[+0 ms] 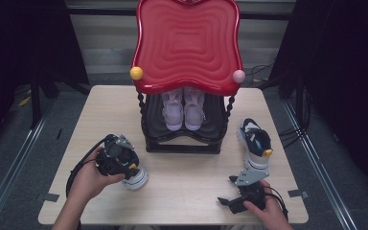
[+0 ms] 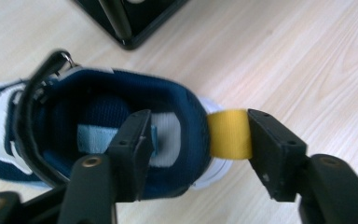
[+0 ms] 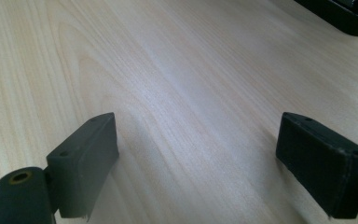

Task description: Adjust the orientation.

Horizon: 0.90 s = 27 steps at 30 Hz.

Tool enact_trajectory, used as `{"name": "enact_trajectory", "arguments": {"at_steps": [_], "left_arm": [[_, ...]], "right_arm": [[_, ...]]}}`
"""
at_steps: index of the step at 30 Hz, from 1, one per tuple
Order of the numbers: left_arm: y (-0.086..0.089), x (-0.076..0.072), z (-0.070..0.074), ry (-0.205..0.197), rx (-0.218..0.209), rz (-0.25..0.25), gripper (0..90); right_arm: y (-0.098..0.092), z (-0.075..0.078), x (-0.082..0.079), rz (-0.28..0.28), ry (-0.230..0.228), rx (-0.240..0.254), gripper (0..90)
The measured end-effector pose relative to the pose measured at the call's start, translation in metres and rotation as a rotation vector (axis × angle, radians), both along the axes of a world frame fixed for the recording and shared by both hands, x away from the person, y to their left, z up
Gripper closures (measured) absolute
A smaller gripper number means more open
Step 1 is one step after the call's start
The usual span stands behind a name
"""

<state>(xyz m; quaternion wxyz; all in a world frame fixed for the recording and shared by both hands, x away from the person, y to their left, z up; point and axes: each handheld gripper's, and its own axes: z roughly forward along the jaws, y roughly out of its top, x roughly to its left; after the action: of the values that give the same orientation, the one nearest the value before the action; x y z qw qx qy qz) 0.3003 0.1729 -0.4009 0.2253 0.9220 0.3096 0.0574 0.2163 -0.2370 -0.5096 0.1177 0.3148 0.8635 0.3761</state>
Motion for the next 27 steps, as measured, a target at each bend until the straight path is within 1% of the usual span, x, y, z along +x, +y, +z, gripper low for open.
{"name": "enact_trajectory", "arguments": {"at_steps": [3, 4, 5, 7, 10, 12, 14, 18, 19, 22, 27], "left_arm": [[-0.001, 0.003, -0.002, 0.02, 0.024, 0.002, 41.5], [-0.003, 0.003, -0.002, 0.032, 0.028, 0.011, 42.0], [-0.003, 0.004, -0.002, 0.037, 0.038, 0.003, 42.2], [-0.005, 0.006, -0.002, 0.051, 0.049, 0.0, 42.7], [-0.006, 0.009, -0.003, 0.063, 0.074, -0.002, 43.4], [-0.007, 0.011, -0.004, 0.078, 0.078, -0.005, 43.6], [-0.008, 0.013, -0.004, 0.089, 0.092, -0.009, 44.4], [-0.012, 0.016, -0.003, 0.098, 0.115, -0.023, 46.1], [-0.013, 0.016, -0.004, 0.107, 0.122, -0.027, 46.5], [-0.017, 0.017, -0.004, 0.112, 0.151, -0.037, 47.2], [-0.022, 0.021, -0.006, 0.134, 0.17, -0.046, 49.0]], "right_arm": [[0.0, 0.0, 0.0, -0.001, 0.0, 0.0, 12.0], [0.0, 0.0, 0.0, -0.001, 0.0, 0.0, 12.0], [0.0, 0.0, 0.0, 0.0, 0.0, 0.0, 12.0], [0.0, 0.0, 0.0, 0.0, 0.0, 0.0, 12.0], [0.0, 0.0, 0.0, -0.001, 0.0, 0.0, 12.0], [0.0, 0.0, 0.0, -0.001, 0.0, 0.0, 12.0], [0.0, 0.0, 0.0, 0.0, 0.0, 0.0, 12.0], [0.0, 0.0, 0.0, 0.0, 0.0, 0.0, 12.0], [0.0, 0.0, 0.0, 0.0, 0.0, 0.0, 12.0], [0.0, 0.0, 0.0, 0.0, 0.0, 0.0, 12.0], [0.0, 0.0, 0.0, 0.0, 0.001, 0.001, 12.0]]}}
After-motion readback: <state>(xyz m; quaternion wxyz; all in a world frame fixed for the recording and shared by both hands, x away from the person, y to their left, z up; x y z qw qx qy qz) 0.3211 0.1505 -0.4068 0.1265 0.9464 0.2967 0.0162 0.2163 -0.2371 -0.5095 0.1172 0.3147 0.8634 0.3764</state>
